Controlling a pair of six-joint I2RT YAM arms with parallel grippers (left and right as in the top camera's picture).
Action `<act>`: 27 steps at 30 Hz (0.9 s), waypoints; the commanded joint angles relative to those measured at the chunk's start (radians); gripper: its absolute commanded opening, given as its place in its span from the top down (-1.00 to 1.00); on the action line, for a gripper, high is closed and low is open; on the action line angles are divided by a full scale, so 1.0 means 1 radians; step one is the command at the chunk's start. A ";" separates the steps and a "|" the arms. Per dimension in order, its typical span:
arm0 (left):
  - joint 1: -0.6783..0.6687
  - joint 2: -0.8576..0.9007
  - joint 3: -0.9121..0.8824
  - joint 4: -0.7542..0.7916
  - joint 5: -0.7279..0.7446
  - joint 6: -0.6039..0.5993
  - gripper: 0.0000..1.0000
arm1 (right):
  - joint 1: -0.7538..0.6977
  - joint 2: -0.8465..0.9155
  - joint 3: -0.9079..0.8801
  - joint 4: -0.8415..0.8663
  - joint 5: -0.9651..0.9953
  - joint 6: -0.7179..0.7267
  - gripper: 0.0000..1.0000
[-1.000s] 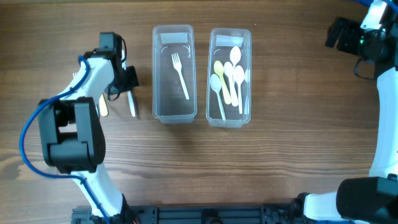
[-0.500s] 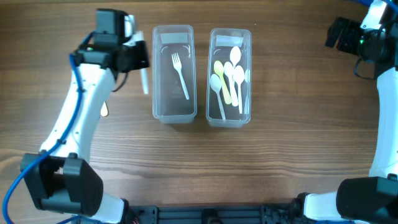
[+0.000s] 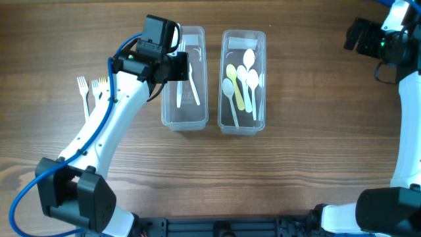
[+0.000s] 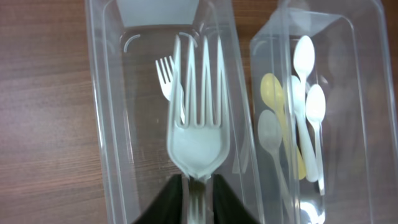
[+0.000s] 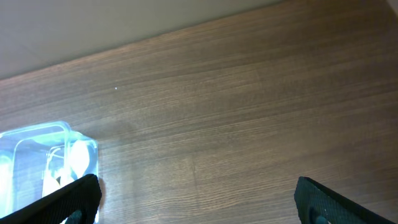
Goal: Pack container
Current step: 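Move the white fork into the left container and release it, then return the left gripper and grasp the yellow fork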
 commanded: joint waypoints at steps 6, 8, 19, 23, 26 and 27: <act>0.008 0.045 0.016 0.031 -0.018 -0.014 -0.02 | 0.003 0.005 0.001 0.003 -0.004 -0.010 -0.99; 0.029 0.029 0.037 0.026 -0.026 -0.014 -0.01 | 0.003 0.005 0.001 0.003 -0.004 -0.010 -0.99; 0.240 -0.079 0.073 -0.180 -0.149 -0.014 -0.35 | 0.003 0.005 0.001 0.003 -0.004 -0.010 -1.00; 0.328 -0.074 0.052 -0.238 -0.153 -0.010 -0.36 | 0.003 0.005 0.001 0.003 -0.004 -0.011 -0.99; 0.385 -0.074 0.011 -0.229 -0.153 -0.006 -0.32 | 0.003 0.005 0.001 0.003 -0.004 -0.010 -1.00; 0.401 -0.074 -0.006 -0.220 -0.153 -0.006 -0.32 | 0.003 0.005 0.001 0.003 -0.004 -0.010 -0.99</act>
